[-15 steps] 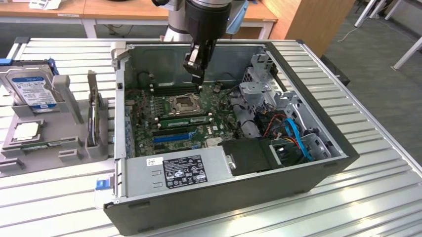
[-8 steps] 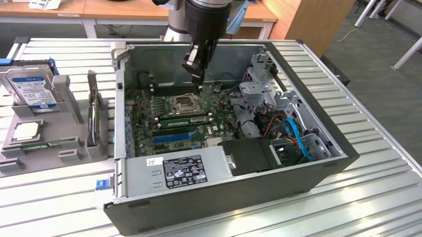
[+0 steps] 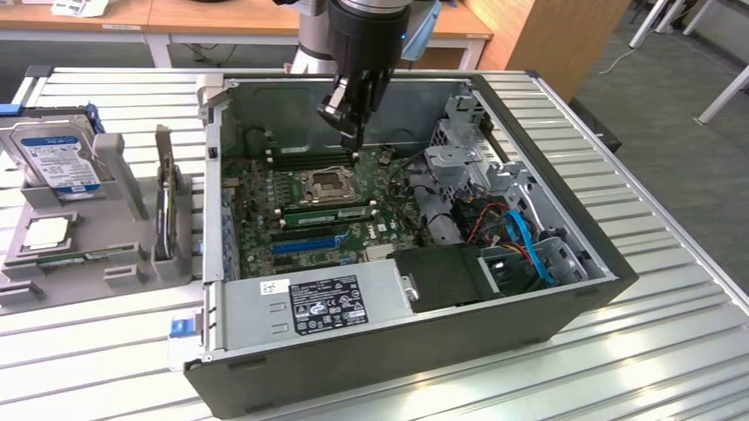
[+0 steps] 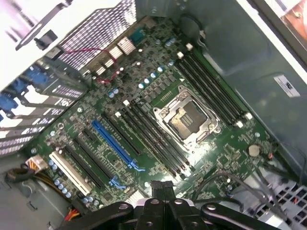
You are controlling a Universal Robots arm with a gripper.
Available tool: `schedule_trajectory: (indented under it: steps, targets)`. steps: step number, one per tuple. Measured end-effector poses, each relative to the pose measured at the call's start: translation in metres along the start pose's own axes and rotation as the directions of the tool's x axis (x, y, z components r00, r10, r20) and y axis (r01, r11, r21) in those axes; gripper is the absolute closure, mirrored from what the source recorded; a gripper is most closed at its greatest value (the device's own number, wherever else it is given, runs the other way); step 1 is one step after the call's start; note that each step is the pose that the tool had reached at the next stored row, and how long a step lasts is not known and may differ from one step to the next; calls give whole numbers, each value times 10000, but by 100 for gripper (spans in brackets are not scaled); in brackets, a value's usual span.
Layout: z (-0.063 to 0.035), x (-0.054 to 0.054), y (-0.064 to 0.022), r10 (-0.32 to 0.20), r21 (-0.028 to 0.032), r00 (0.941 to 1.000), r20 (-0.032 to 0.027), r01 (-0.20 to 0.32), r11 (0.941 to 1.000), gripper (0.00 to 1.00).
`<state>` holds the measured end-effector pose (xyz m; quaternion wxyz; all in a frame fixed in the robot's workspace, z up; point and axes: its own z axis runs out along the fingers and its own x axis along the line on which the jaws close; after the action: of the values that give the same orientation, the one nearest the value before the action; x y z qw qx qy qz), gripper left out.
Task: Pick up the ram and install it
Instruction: 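Press down the ram until it locks into place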
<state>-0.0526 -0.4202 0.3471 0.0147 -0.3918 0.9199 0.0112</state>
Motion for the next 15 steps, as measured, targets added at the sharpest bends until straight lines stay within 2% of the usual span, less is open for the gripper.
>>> schedule_trajectory:
  steps: [4, 8, 11, 15]
  targets:
    - [0, 0, 0, 609, 20, 9981, 4, -609, 9981, 90]
    - [2, 0, 0, 1227, 41, 9924, 12, -1227, 9924, 90]
    - [4, 0, 0, 1698, 57, 9855, 19, -1698, 9855, 90]
    - [5, 0, 0, 2348, 79, 9720, 29, -2348, 9720, 90]
